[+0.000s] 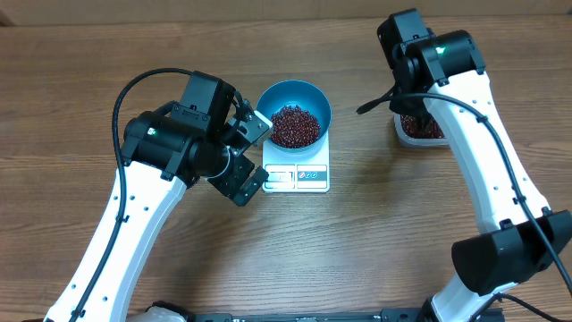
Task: Scoop item into bowl and weigh 150g on scale
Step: 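Move the empty scoop with the right gripper back to the tub, then lower the scoop into the tub and drag through beans, right gripper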
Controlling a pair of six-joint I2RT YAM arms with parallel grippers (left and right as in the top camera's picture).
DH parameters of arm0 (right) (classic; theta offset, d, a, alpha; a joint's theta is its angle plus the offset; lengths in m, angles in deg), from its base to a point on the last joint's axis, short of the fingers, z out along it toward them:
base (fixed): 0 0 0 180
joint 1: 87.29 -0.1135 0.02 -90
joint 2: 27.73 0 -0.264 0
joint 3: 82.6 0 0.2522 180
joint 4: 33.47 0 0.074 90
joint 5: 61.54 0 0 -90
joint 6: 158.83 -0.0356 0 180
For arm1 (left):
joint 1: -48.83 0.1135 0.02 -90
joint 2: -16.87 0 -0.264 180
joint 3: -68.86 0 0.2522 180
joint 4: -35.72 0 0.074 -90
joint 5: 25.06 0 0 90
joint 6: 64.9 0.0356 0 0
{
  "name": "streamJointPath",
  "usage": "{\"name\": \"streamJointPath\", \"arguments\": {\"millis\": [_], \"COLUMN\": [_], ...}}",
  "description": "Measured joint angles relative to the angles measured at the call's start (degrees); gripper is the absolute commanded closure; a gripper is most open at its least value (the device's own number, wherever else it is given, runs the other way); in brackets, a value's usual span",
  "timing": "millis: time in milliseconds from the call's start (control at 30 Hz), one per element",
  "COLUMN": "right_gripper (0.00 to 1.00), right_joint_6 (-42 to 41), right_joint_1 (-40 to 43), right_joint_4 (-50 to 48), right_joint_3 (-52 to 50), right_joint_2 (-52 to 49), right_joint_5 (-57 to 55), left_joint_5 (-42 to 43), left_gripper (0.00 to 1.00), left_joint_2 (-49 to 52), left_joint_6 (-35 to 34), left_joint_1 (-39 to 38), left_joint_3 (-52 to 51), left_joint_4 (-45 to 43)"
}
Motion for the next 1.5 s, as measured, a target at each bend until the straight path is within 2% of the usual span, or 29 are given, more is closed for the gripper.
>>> {"name": "streamJointPath", "arguments": {"millis": [333, 767, 1133, 1500], "right_gripper": [0.96, 0.96, 0.96, 0.96], "right_joint_6": [-0.59, -0.70, -0.70, 2.10], "right_joint_1": [0.35, 1.33, 3.04, 12.15], "right_joint_4": [-2.01, -11.80, -14.36, -15.96], "right_joint_3": [-8.55, -17.99, -18.21, -18.21], "right_joint_2": [0.09, 0.11, 0.11, 0.11], "right_joint_5": [3.26, 5.68, 7.04, 9.79], "left_joint_5": [-0.02, -0.02, -0.02, 0.00], "left_gripper": [0.00, 0.01, 0.00, 0.00], "left_joint_2": [0.00, 0.00, 0.00, 0.00], "left_joint_6": [0.00, 0.00, 0.00, 0.00], "left_joint_1": [0.00, 0.00, 0.00, 0.00], "left_joint_3": [0.00, 0.00, 0.00, 0.00], "left_joint_4": [0.02, 0.00, 0.00, 0.00]}}
